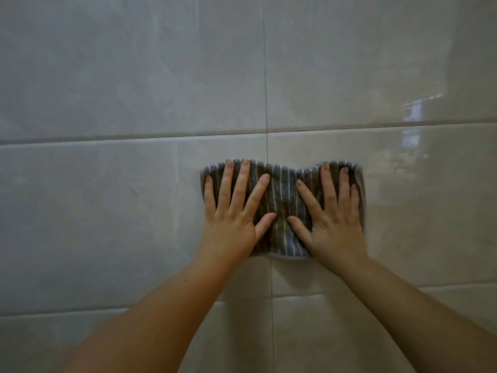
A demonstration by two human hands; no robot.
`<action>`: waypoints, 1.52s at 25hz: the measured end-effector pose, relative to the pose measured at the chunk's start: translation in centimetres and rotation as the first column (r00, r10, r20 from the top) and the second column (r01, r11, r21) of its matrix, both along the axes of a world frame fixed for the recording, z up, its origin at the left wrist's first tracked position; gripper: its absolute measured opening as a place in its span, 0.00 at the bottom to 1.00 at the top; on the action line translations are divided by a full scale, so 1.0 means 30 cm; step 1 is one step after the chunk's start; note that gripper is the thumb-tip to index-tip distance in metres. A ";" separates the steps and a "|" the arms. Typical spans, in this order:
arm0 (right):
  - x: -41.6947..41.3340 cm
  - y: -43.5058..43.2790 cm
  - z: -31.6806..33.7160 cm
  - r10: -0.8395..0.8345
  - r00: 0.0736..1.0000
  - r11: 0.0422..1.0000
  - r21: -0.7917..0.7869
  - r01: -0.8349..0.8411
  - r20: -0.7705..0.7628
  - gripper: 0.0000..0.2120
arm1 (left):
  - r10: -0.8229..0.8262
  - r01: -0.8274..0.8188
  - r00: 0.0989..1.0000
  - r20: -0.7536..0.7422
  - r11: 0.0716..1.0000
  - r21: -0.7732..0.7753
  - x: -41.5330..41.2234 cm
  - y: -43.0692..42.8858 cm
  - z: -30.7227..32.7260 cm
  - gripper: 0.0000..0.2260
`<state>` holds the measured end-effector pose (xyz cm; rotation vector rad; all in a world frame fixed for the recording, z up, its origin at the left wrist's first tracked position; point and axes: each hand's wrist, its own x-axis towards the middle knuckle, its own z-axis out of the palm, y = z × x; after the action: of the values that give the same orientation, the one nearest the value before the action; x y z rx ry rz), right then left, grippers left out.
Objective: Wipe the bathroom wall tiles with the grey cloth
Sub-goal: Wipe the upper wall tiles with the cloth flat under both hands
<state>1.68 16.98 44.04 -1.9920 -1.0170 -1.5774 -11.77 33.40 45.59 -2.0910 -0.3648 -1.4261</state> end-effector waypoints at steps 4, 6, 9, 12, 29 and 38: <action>-0.063 0.021 -0.148 -0.028 0.995 1.000 -0.017 0.026 -0.095 0.34 | -0.009 0.014 0.996 -0.091 0.999 0.049 -0.022 0.014 -0.107 0.32; -0.099 0.038 -0.116 0.034 0.991 0.999 -0.011 -0.036 -0.131 0.34 | -0.009 0.018 0.994 -0.112 0.997 0.074 -0.030 0.026 -0.074 0.32; -0.128 0.072 0.058 0.183 0.957 0.978 0.139 -0.154 -0.224 0.34 | -0.037 0.038 0.999 -0.031 0.998 0.045 -0.002 0.012 0.091 0.31; -0.067 0.054 0.222 0.146 0.957 0.956 0.283 -0.071 -0.252 0.31 | -0.047 0.048 0.997 0.054 0.999 -0.010 0.056 -0.048 0.237 0.31; 0.289 -0.259 0.205 0.008 0.999 0.963 0.268 0.002 -0.036 0.26 | -0.085 0.083 0.996 0.025 0.994 0.068 0.337 -0.331 0.216 0.32; 0.311 -0.315 0.061 -0.004 0.993 0.987 0.160 0.022 -0.114 0.30 | -0.107 0.125 0.989 -0.100 0.971 0.202 0.381 -0.381 0.105 0.31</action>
<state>11.00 7.54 45.88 -1.9563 -0.8078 -1.4844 -0.33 21.96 48.75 -2.0233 -0.0547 -1.3676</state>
